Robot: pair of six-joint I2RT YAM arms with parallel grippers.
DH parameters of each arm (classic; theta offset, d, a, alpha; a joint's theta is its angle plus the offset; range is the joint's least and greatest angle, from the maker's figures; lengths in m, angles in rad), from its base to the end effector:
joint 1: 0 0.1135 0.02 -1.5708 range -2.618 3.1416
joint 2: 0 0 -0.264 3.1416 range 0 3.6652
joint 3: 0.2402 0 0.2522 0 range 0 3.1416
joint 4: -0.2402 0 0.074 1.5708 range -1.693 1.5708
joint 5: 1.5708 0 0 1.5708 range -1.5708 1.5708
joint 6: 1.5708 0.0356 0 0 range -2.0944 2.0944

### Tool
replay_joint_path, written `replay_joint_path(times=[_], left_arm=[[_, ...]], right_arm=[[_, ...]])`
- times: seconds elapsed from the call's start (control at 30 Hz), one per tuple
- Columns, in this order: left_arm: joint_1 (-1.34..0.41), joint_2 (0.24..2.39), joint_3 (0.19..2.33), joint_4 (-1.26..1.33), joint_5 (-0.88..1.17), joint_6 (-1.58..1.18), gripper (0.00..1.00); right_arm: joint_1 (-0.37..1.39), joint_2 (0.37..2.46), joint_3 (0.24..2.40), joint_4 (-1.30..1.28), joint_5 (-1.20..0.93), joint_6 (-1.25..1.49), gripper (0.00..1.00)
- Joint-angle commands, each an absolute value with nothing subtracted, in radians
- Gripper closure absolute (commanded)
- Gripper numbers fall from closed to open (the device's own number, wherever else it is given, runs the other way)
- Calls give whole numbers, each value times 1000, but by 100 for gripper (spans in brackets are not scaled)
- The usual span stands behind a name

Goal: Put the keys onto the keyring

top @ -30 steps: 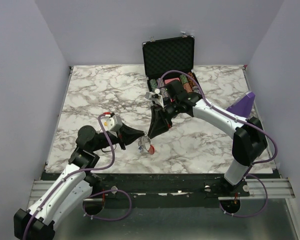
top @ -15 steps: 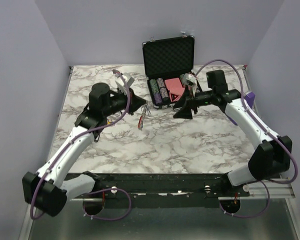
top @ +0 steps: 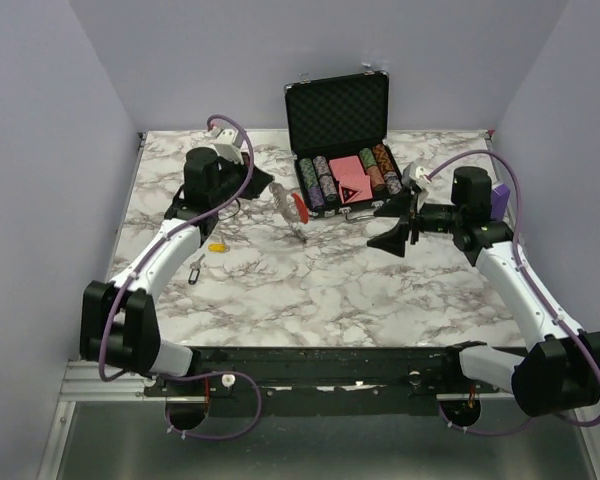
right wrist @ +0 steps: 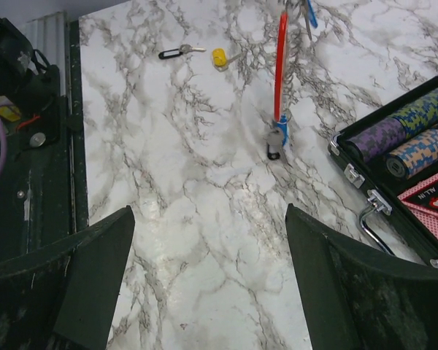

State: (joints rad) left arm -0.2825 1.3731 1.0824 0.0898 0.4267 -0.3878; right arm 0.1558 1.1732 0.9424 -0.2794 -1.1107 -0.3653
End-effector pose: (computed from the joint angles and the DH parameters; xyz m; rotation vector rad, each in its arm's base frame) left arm 0.3073 -0.1046 0.3384 0.2243 1.8213 -0.8552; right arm 0.2404 0.0700 0.3154 -1.0918 1.5639 0.9961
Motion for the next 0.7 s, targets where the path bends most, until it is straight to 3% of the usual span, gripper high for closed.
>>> replay_joint_path(times=[0.0, 0.2, 0.57, 0.6, 0.67], left_arm=[[-180, 1489, 937, 293, 489, -468, 100], [-39, 1531, 971, 221, 535, -451, 100], [159, 1744, 1406, -112, 405, -449, 100], [164, 1758, 1436, -133, 402, -449, 97], [169, 1781, 1503, -197, 402, -439, 76]], right_arm=[[144, 1161, 919, -229, -1098, -359, 8], [135, 1154, 902, -216, -1114, -364, 8], [92, 1155, 882, -204, -1134, -370, 7], [87, 1154, 881, -203, -1137, -367, 7], [83, 1152, 879, -201, -1143, -365, 7]])
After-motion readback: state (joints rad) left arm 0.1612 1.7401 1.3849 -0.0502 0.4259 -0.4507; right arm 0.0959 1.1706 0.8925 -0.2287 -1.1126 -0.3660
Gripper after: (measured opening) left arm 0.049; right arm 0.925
